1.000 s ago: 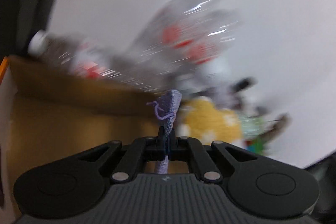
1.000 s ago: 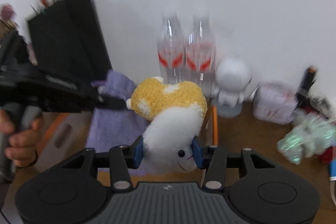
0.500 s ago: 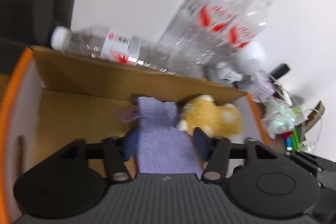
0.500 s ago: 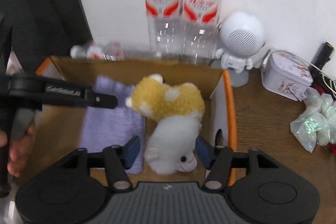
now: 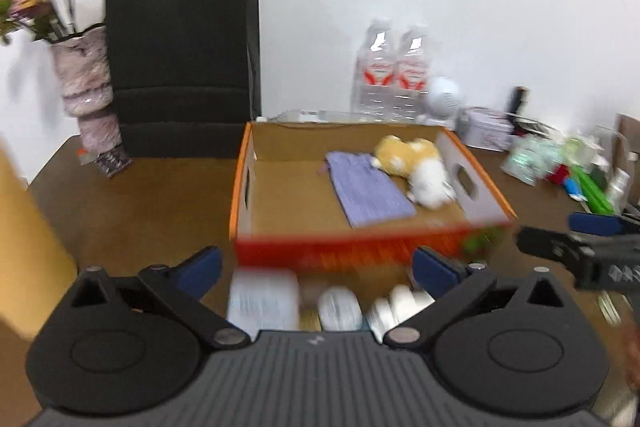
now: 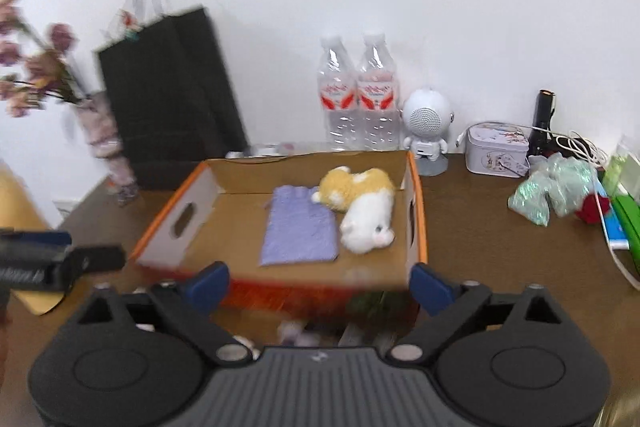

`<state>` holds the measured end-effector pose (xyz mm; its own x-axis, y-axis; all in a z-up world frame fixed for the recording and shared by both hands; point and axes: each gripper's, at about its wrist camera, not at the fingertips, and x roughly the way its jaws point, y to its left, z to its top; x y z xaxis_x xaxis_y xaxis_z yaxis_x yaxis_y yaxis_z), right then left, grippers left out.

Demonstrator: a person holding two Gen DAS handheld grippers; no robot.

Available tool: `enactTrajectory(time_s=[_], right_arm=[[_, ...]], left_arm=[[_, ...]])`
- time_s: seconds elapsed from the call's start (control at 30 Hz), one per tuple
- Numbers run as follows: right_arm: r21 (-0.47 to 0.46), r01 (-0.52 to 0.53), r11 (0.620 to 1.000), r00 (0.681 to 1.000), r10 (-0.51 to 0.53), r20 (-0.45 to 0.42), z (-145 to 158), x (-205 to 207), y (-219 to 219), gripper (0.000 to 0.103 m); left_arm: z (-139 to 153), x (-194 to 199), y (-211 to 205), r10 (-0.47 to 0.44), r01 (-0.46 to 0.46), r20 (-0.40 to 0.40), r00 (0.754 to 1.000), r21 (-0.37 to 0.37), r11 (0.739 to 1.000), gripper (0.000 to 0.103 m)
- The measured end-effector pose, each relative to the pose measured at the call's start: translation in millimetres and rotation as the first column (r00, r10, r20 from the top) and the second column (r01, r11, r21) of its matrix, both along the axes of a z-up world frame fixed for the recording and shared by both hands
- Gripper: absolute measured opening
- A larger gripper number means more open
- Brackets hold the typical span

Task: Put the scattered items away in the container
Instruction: 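Withdraw both tools from the box back over the remaining items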

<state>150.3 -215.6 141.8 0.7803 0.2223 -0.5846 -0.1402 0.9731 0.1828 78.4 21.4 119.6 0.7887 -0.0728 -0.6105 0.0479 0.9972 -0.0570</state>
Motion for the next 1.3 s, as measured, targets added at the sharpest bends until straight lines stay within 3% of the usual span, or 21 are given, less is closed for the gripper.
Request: enactTrajectory(time_s=[0.13,0.2,0.3,0.4,0.5,0.67,0.93,1.3], right_arm=[[-0.021,0.066,0.998,0.997,-0.065,0.033,-41,-80,2,0.103],[0.01,0.08,0.997,0.996,-0.08,0.046,-64,-119,3,0.103],[0.049,0.052,0.997,0.998,-0.053,0.02,-90,-158,10,0.103],[0.012,0.049,0.999,0.999,-0.049,0.007,-104,-179,24,0.103],[-0.031,0.051,0.998,0.999,-0.051,-0.017,-118,-186,37,0.103],[-0.081,0.087,0.993,0.996,-0.089,-0.015,-128,-189,50,0.103],[-0.182,0.096,0.979,0.993,-0.106,-0.046,-131,-168,58,0.103],[-0.179,0.089,0.98,0.994,-0.099,-0.048,-132,-164,60,0.103]], left_arm=[[-46,-91,4,0.142,-0.14,0.068,0.987,-0.04,0.989,0.103],[-72,-125,3,0.181,-0.175,0.079,0.98,-0.072,0.982,0.103],[-97,-146,-5,0.109,-0.109,0.002,0.994,-0.051,0.993,0.103],[-105,-145,-17,0.015,-0.014,-0.016,1.0,0.056,0.998,0.103],[-111,-143,-19,-0.023,0.024,-0.008,1.0,0.141,0.99,0.103],[-127,-132,-3,-0.062,0.063,-0.055,0.997,0.02,0.998,0.103],[-137,-138,-9,-0.041,0.042,-0.019,0.999,0.071,0.997,0.103],[-139,-134,-8,-0.036,0.037,-0.017,0.999,0.069,0.997,0.103]])
